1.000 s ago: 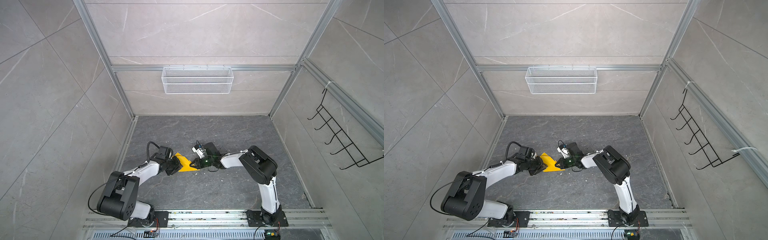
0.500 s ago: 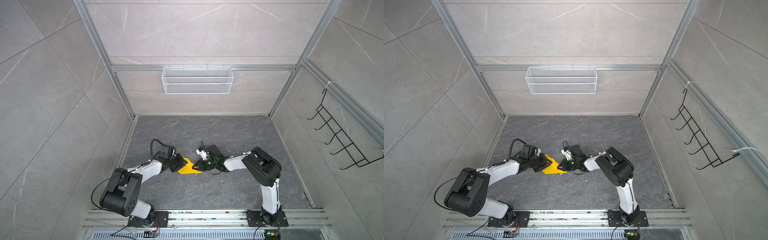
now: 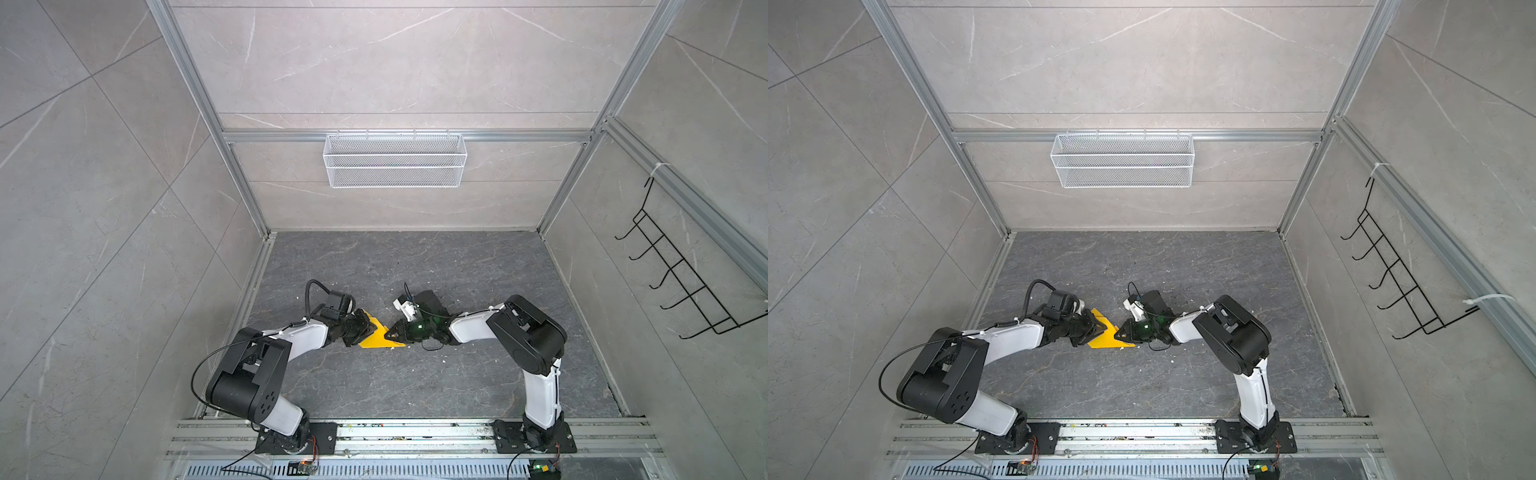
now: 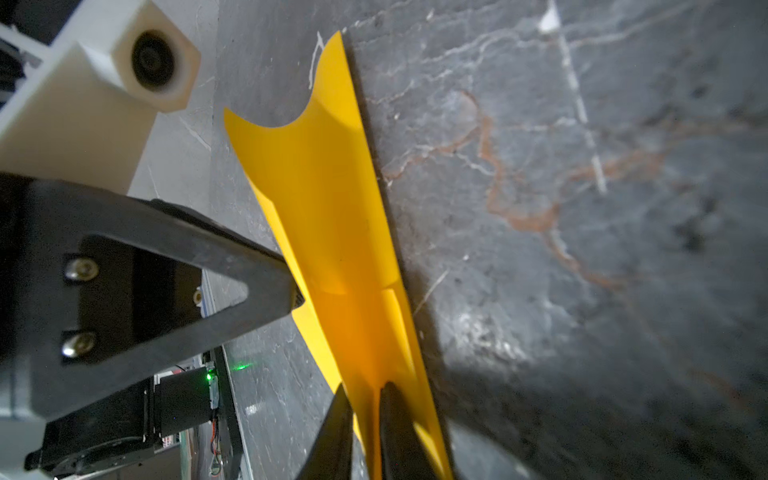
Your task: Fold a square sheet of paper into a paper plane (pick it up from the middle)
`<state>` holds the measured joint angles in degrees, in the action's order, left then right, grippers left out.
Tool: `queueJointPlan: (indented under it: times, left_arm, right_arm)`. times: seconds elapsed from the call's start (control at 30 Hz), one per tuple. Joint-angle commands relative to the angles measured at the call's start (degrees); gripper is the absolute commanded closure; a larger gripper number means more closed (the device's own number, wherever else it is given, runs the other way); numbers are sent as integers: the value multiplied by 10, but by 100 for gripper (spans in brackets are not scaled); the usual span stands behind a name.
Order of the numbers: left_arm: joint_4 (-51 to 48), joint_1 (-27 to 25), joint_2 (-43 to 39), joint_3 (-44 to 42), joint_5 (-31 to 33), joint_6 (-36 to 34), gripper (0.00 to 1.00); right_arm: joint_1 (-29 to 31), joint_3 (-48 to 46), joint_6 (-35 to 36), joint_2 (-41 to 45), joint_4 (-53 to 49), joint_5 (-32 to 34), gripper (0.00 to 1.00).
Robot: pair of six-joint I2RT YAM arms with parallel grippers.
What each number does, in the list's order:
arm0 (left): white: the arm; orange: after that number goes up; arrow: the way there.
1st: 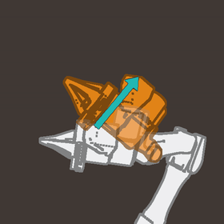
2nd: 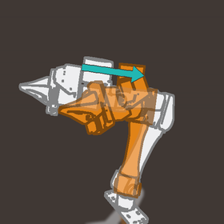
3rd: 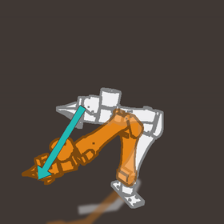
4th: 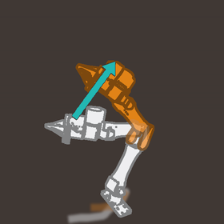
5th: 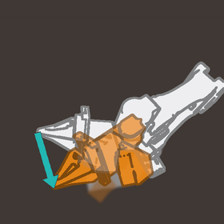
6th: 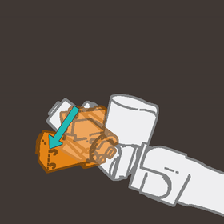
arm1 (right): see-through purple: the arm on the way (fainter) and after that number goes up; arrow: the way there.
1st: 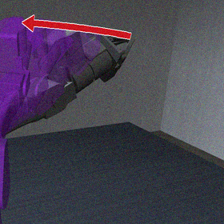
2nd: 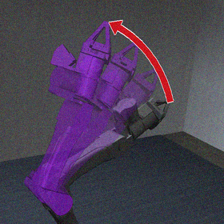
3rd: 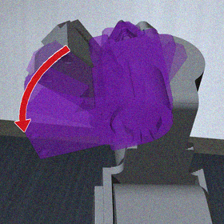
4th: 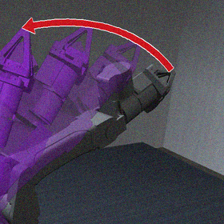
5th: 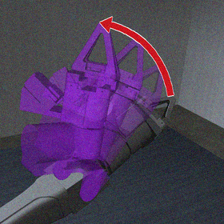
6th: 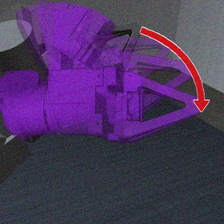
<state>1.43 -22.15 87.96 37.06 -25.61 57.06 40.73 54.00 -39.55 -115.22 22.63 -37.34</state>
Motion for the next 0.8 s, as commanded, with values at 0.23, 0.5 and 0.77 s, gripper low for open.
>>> queueJointPlan:
  times: [0.23,0.5,0.77]
  left_arm:
    - [1,-2,9,21,10,12,80]
    - [-11,-2,0,10,12,10,81]
    - [-9,-2,-17,-8,20,14,81]
  right_arm:
    - [-1,27,178,40,-120,4,68]
    - [-1,18,233,69,-121,23,61]
    - [4,-45,328,118,-65,109,51]
